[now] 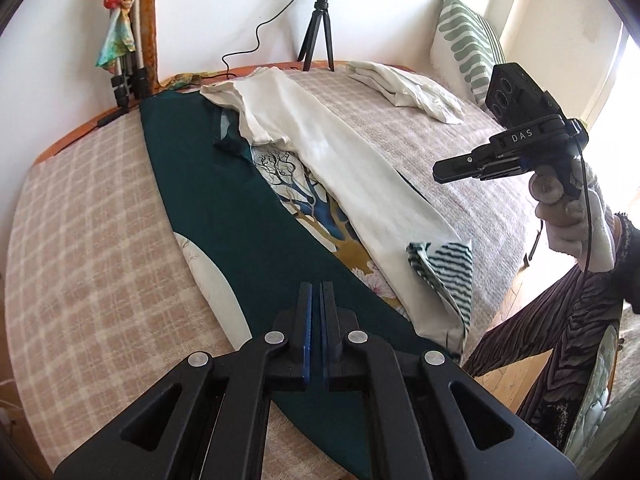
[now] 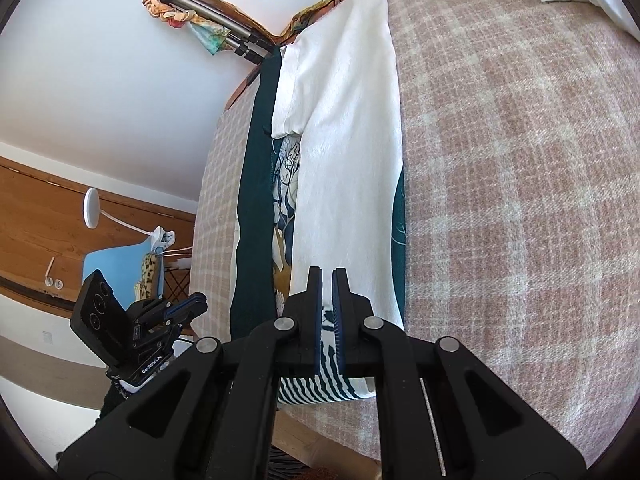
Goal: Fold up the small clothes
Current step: 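Lift the hem with both tools and fold it over toward the collar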
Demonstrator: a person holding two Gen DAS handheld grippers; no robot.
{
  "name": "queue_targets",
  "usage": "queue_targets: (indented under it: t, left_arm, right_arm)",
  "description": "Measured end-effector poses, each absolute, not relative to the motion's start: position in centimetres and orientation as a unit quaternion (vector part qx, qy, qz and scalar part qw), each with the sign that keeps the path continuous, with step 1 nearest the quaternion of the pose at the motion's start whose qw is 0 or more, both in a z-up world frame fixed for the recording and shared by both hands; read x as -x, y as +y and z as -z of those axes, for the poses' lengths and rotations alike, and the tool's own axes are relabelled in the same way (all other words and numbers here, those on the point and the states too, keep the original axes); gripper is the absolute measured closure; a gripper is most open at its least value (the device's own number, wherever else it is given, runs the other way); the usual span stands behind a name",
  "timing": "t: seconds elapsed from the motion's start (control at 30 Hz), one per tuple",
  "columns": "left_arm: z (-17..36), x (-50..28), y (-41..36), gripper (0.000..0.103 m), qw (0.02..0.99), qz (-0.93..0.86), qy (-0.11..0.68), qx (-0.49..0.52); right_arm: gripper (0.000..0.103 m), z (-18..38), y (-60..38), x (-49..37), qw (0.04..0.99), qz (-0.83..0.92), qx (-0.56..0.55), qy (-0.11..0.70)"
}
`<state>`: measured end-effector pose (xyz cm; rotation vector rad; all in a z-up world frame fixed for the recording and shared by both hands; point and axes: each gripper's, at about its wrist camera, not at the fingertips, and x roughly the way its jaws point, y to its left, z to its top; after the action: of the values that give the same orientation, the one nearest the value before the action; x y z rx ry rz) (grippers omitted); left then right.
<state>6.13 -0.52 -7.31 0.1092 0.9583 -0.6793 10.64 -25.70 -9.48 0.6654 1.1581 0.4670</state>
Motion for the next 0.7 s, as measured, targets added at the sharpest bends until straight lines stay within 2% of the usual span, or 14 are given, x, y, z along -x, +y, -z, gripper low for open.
queue_targets:
  t: [0.07, 0.17, 0.33, 0.4, 0.47, 0.7]
  left_arm:
    - [7.1, -6.3, 0.5, 0.101, 0.834, 0.321, 0.447, -0.029]
    - [7.3, -5.9, 1.5, 0.101, 0.835, 0.311, 0.453, -0.036]
    - [8.2, -4.4, 2.3, 0.095, 0.824, 0.299, 0.479, -0.045]
    - [8.4, -3.8, 2.5, 0.095, 0.82, 0.298, 0.486, -0.039]
    - [8.5, -3.1, 2.5, 0.095, 0.817, 0.303, 0.489, -0.032]
    - [8.4, -1.8, 1.5, 0.095, 0.809, 0.328, 0.487, -0.03]
  right_arm:
    - [0.096, 8.8, -25.1, -10.6, 0.771, -0.23, -0.271, 0.528]
    - [0.096, 7.6, -22.6, -9.5, 0.799, -0.249, -0.156, 0.524]
    - [0.075, 8.6, -19.2, -6.0, 0.775, -0.249, -0.005, 0.58]
    - [0.056, 9.2, -19.6, -4.9, 0.763, -0.225, -0.012, 0.605]
    - [0.053, 9.5, -20.6, -4.0, 0.755, -0.205, -0.046, 0.621]
    - [0.052, 12.6, -24.5, 0.6, 0.659, -0.211, -0.254, 0.675]
